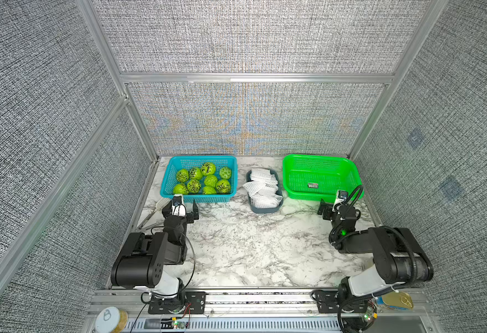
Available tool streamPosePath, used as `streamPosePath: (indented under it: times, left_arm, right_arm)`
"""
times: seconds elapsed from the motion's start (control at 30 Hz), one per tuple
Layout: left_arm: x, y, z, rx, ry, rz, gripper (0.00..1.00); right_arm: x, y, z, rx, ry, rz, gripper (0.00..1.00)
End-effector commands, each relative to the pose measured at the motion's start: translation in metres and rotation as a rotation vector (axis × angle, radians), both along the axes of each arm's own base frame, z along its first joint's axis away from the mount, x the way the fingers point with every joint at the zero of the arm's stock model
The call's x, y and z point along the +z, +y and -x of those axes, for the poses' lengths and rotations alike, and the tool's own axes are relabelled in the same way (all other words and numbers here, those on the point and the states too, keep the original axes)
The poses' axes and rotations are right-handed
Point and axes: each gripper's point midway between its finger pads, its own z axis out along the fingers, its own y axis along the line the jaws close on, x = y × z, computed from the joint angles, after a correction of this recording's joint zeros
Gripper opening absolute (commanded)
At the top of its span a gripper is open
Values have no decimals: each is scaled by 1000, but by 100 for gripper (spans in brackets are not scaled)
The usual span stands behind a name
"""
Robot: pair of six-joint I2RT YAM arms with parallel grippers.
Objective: Sleeve custard apples in foam nets
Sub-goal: Pick up the custard apple from the basket.
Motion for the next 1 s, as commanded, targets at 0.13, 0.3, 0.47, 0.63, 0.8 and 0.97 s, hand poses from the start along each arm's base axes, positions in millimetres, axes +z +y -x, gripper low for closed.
streamPosePath:
  times: [0.13,0.3,0.47,0.63,0.8,0.97]
  left_arm:
    - [7,-1,-1,-8,-27,-3,99]
    - [7,-1,-1,-8,-27,-3,99]
    - [6,-1,0,-8,-24,-4,99]
    - [6,-1,-1,-8,-25,-3,99]
    - [13,4,6,25,-63,-2,99]
    - [36,8,21,64,-115,-8,99]
  right_arm:
    - [6,0,-1,-4,-22,-1,99]
    - [5,0,-1,-3,-19,0,99]
    - [5,0,-1,-4,-20,-1,99]
    - [6,-1,-1,-4,-24,0,99]
    - [13,-5,13,-37,-93,0,99]
    - [36,-5,26,-44,-139,17,99]
